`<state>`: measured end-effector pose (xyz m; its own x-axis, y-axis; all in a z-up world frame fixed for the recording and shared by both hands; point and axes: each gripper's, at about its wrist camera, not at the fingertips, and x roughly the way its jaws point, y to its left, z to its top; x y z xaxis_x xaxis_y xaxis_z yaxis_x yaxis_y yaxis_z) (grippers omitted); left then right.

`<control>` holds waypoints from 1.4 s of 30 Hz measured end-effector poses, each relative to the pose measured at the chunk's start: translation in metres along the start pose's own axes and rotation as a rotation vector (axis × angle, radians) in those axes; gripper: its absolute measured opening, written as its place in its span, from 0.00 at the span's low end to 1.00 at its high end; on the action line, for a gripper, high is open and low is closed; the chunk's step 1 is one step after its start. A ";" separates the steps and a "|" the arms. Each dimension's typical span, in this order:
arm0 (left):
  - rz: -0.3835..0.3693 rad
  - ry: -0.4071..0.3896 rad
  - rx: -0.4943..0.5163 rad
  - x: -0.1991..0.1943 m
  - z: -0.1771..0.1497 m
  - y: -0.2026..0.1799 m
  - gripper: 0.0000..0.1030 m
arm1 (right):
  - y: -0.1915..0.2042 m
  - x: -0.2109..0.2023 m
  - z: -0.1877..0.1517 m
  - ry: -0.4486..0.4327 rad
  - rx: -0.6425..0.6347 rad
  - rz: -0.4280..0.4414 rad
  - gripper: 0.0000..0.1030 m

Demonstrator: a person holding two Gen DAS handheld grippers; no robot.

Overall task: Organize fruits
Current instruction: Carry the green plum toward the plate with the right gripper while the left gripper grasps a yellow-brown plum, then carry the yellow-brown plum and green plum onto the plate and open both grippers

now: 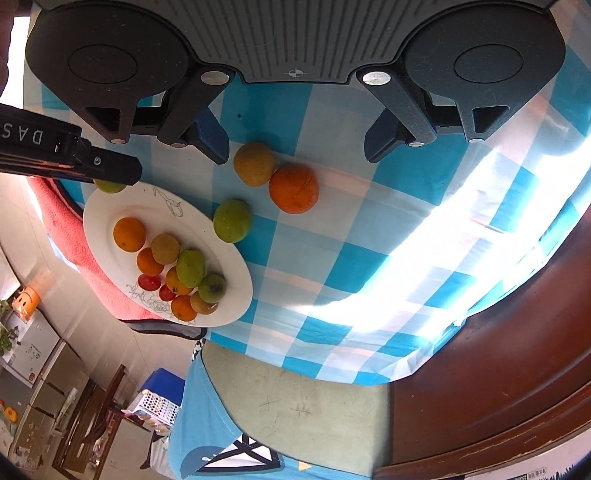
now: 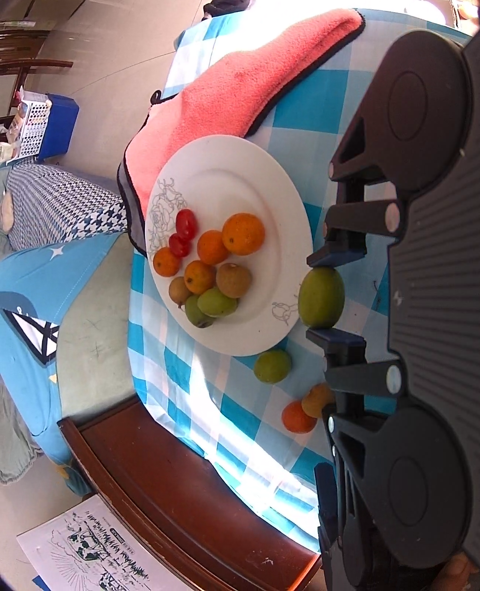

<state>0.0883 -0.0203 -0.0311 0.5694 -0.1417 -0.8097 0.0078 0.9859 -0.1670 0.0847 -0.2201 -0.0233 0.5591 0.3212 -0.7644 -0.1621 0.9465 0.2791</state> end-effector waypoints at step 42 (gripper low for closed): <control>-0.044 -0.096 0.021 -0.027 0.003 -0.027 0.23 | -0.017 -0.017 0.011 -0.047 0.114 0.039 0.35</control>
<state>0.0749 -0.0430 -0.0031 0.6439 -0.1769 -0.7444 0.0510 0.9807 -0.1889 0.0870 -0.2425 -0.0082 0.5917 0.3532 -0.7247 -0.0926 0.9228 0.3741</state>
